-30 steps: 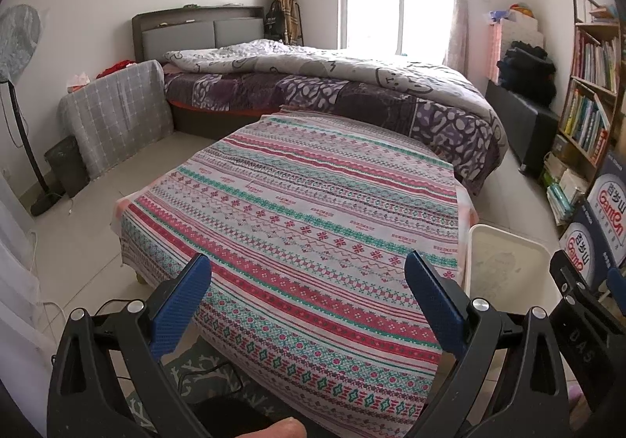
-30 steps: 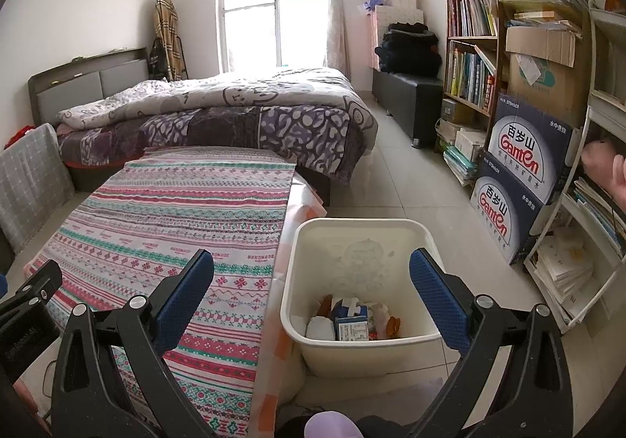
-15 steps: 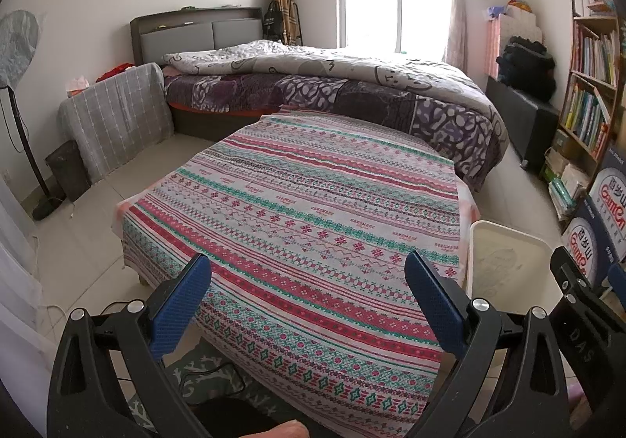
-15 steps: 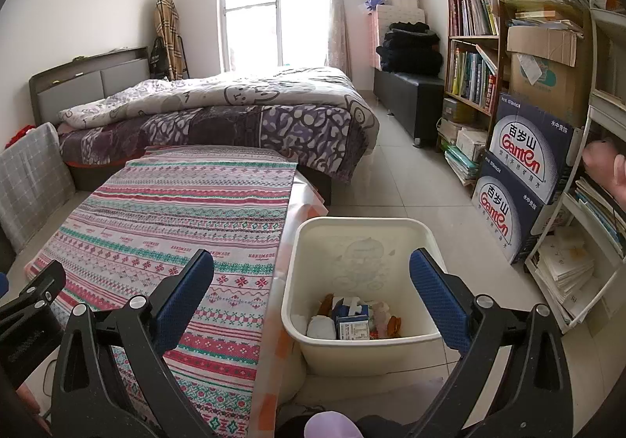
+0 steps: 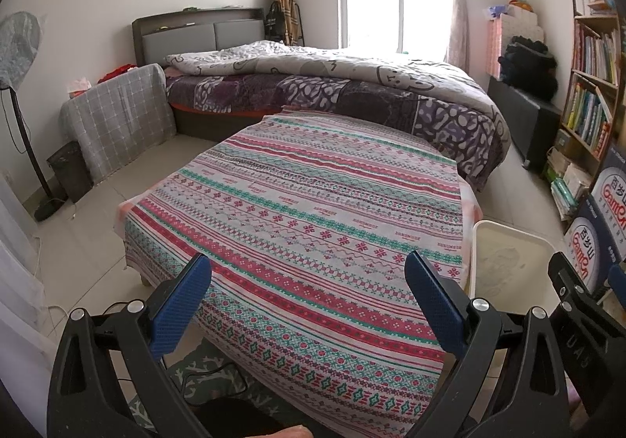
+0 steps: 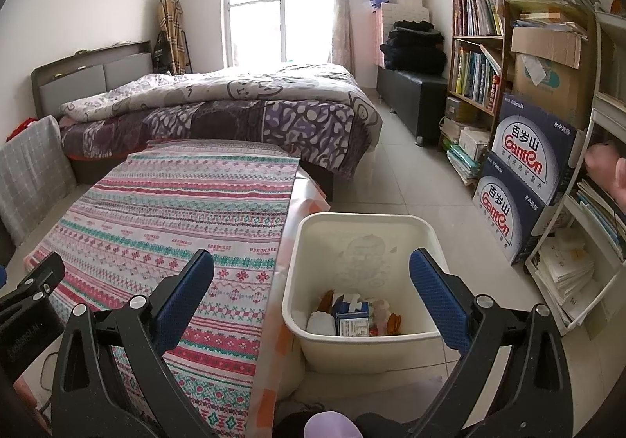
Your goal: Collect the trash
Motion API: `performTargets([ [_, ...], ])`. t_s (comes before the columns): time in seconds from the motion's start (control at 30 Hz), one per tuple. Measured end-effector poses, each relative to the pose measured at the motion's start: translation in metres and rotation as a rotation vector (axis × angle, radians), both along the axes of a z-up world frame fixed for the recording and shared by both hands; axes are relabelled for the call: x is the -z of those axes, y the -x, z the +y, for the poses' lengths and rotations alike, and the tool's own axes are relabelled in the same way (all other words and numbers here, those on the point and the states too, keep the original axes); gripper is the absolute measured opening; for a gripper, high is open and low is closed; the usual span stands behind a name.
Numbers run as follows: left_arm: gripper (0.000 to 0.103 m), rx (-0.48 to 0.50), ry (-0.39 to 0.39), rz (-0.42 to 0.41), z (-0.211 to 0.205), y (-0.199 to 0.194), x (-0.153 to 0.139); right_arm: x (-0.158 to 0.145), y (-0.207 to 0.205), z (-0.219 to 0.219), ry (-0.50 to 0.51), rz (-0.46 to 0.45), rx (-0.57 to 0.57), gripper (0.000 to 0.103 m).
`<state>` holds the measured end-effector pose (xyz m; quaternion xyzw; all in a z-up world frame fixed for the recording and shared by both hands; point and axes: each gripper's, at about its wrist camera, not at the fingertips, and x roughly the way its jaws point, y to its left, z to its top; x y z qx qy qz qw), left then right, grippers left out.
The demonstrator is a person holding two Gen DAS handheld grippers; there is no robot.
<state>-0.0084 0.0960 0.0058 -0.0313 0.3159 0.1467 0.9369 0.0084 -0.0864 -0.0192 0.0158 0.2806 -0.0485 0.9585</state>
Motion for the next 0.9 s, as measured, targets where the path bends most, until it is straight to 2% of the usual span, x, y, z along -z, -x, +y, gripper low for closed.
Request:
performTargets([
  [0.5,0.096,-0.003,-0.002,0.000,0.001,0.000,0.003,0.001,-0.002,0.002,0.007,0.017,-0.014,0.096],
  [0.9,0.095,0.031,-0.024,-0.015,-0.008,0.002,0.005,0.002,-0.002,0.001,0.007,0.020,-0.014,0.096],
])
